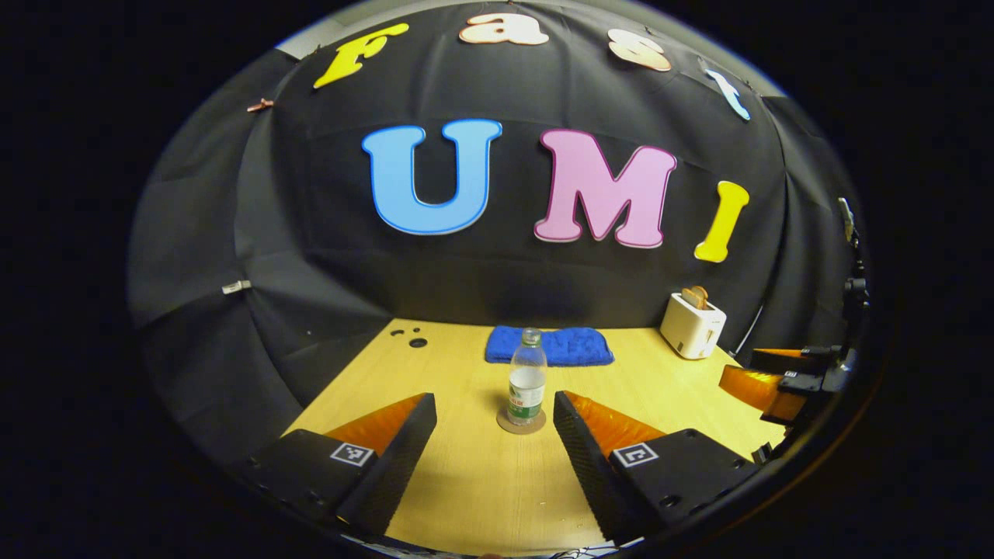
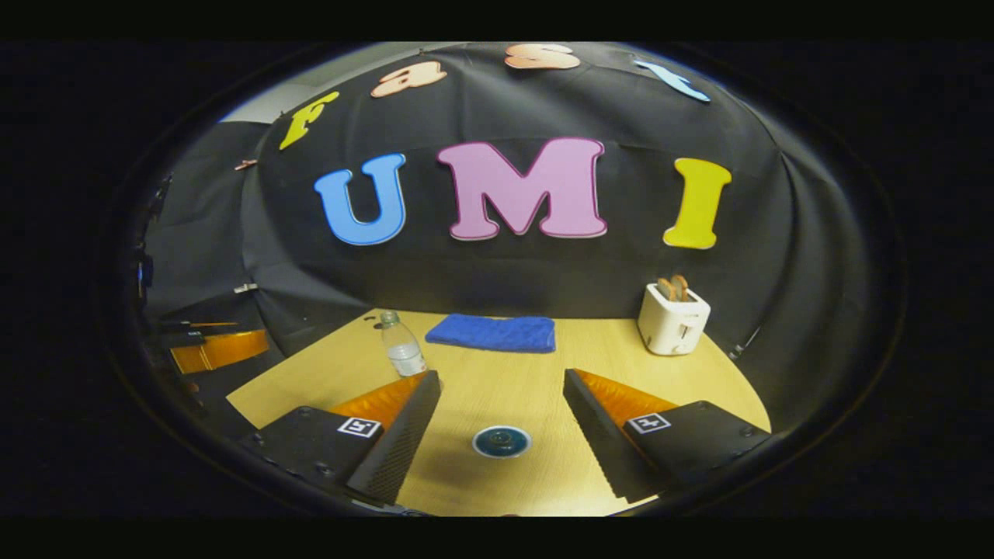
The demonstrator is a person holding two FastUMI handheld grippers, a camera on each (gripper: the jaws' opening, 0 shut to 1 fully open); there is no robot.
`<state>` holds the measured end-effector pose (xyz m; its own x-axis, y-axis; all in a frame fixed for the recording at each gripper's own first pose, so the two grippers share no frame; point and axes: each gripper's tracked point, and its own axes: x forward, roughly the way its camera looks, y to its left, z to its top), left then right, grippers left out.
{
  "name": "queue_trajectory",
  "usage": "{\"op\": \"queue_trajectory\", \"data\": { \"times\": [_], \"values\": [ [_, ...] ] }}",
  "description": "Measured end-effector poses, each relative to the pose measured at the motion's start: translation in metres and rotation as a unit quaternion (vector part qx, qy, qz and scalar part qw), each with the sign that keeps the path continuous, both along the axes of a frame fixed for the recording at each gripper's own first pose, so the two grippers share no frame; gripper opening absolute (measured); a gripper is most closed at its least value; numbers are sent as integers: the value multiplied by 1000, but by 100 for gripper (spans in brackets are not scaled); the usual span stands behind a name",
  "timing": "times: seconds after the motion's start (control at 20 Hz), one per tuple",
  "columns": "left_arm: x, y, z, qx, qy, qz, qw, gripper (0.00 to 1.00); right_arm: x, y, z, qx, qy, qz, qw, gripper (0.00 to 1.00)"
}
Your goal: Open the teacup lid with one hand, grasp the water bottle and pour water into the teacup with the other hand; after pouring, place the water bottle on the coaster and then close the teacup lid.
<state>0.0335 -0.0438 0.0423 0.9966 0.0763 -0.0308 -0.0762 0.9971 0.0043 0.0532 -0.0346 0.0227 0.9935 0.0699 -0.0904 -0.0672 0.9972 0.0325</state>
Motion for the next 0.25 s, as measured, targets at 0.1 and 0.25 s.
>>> {"op": "queue_trajectory", "data": {
  "times": [0.1, 0.25],
  "values": [
    [-17, 4, 11, 13, -17, 42, 999, 96, -13, -8, 14, -9, -14, 2, 1000, 99],
    [-39, -26, -1, 2, -11, 35, 999, 96, -32, -15, 9, -3, -11, 3, 1000, 99]
  ]
}}
